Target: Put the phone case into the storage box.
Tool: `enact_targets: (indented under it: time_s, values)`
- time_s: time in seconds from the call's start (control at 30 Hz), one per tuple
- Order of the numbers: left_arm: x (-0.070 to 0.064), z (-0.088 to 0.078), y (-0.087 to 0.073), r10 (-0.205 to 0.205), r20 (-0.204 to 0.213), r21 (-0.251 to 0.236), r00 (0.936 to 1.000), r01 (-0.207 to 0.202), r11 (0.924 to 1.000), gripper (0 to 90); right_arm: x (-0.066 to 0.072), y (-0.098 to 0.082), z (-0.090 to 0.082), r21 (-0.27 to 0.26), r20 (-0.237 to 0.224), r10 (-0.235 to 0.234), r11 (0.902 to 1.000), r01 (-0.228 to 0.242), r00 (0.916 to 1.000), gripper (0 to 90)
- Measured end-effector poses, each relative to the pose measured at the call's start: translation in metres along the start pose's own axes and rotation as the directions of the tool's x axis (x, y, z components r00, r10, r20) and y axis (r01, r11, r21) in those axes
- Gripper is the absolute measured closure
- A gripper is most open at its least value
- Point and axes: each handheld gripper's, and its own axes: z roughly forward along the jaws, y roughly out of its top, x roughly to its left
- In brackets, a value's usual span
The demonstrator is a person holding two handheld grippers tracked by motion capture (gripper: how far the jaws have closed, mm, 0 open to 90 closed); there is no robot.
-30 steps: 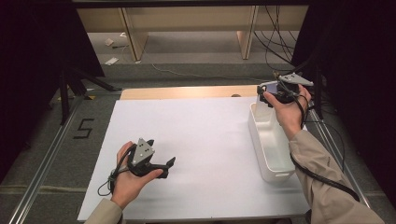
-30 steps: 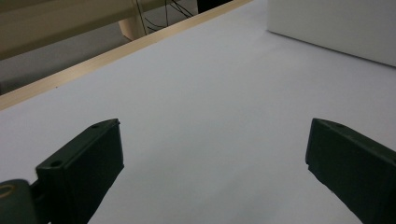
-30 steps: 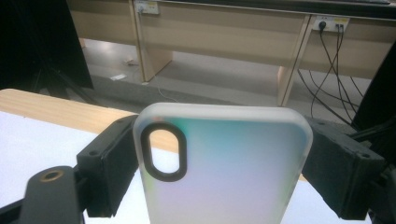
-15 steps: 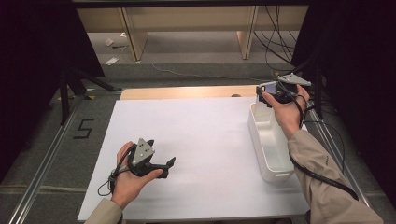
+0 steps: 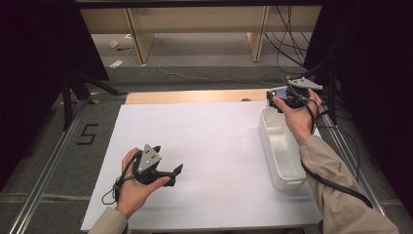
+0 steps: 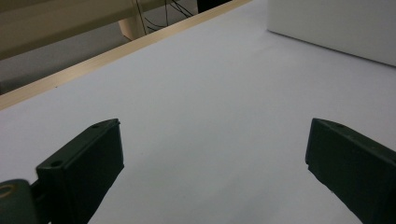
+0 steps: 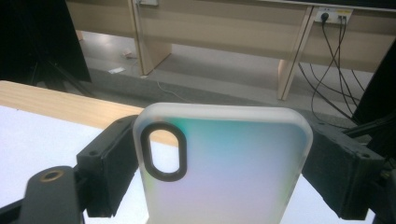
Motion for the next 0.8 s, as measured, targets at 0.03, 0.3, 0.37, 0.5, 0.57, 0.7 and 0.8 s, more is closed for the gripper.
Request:
enact_targets:
  time_s: [0.03,0.3,0.37,0.5,0.57,0.7,0.8]
  values:
    - [0.0,0.0,0.0,0.0,0.0,0.0,1.0,0.0,1.0,3.4,0.0002,-0.0003,0.0004,0.001,0.0,0.0,1.0,0.0,1.0,17.8]
    - [0.0002,0.0001,-0.0001,0.0,0.0,0.001,1.0,0.0,1.0,3.4,0.0003,-0.0025,0.0034,0.012,0.0,-0.004,0.9999,0.004,1.0,17.8]
    - [0.0,0.0,0.0,0.0,0.0,0.0,1.0,0.0,1.0,3.4,0.0002,-0.0031,0.0042,0.015,0.002,0.0,0.9999,0.0,1.0,17.8]
    - [0.0,0.0,0.0,0.001,0.0,0.001,1.0,-0.001,1.0,3.4,-0.0002,-0.0051,0.0062,0.021,0.004,-0.004,0.9998,0.004,1.0,17.8]
    - [0.0,0.0,0.0,0.0,0.0,0.0,1.0,0.0,1.0,3.4,0.0002,-0.006,0.0071,0.027,0.004,-0.004,0.9996,0.004,1.0,17.8]
    - [0.0001,0.0,-0.0001,0.0,0.0,0.0,1.0,0.0,1.0,3.4,0.0001,-0.0065,0.0081,0.03,0.003,-0.006,0.9995,0.006,1.0,17.8]
    - [0.0,-0.0001,0.0,0.0,0.0,0.0,1.0,0.0,1.0,3.4,0.0001,-0.007,0.0087,0.031,0.006,-0.007,0.9995,0.007,1.0,17.8]
